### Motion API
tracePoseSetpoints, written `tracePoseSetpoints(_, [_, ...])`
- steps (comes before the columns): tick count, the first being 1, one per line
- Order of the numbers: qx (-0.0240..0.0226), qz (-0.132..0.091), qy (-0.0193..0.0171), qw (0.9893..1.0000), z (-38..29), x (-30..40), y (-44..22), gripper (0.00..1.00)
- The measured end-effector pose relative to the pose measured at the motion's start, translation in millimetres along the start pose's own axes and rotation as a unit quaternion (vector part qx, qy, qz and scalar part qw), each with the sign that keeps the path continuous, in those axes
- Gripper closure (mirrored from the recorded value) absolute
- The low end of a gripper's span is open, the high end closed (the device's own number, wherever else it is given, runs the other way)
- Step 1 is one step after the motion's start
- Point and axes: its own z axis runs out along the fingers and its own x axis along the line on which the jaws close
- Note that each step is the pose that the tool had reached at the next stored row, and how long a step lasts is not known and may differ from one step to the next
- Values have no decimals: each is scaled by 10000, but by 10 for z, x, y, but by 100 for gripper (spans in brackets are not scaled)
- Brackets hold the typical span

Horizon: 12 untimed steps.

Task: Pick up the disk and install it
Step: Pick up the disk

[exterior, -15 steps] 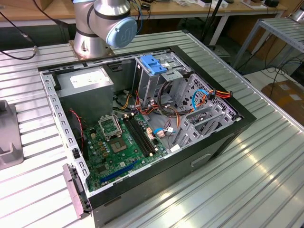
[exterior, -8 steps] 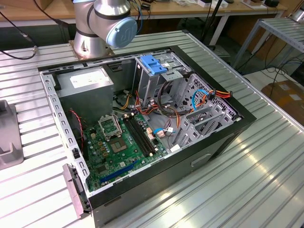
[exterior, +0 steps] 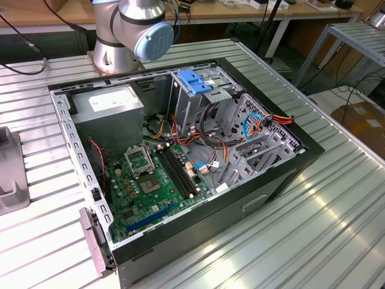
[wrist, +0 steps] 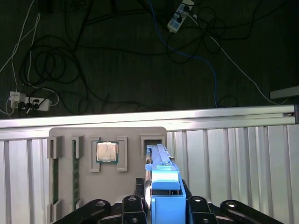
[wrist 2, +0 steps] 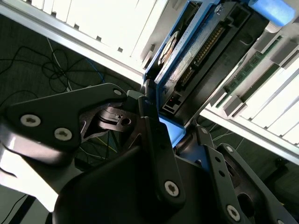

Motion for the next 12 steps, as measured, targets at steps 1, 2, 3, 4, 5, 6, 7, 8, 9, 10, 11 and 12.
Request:
tracePoseSetpoints(1, [0,0,0,10000,-3,0,0,63])
tracePoseSetpoints(2, [0,0,0,10000,-6,0,0,63])
tracePoseSetpoints(3, [-1,0,0,10000,-13,-1,1,63])
tracePoseSetpoints(4, [0,0,0,10000,-16,-1,1,63])
tracePoseSetpoints(5, [0,0,0,10000,-19,-1,1,63])
tracePoseSetpoints(6, [0,0,0,10000,-22,-2,1,63])
tracePoseSetpoints(7, [0,0,0,10000,-25,-2,1,63])
tracePoseSetpoints(8, [0,0,0,10000,-29,-2,1,63])
tracePoseSetpoints(9, [0,0,0,10000,-32,-2,1,63])
tracePoseSetpoints(10, [0,0,0,10000,-34,-2,2,63])
tracePoseSetpoints(11, [0,0,0,10000,-35,-2,2,63])
tracePoseSetpoints(12, [0,0,0,10000,-39,-3,2,63])
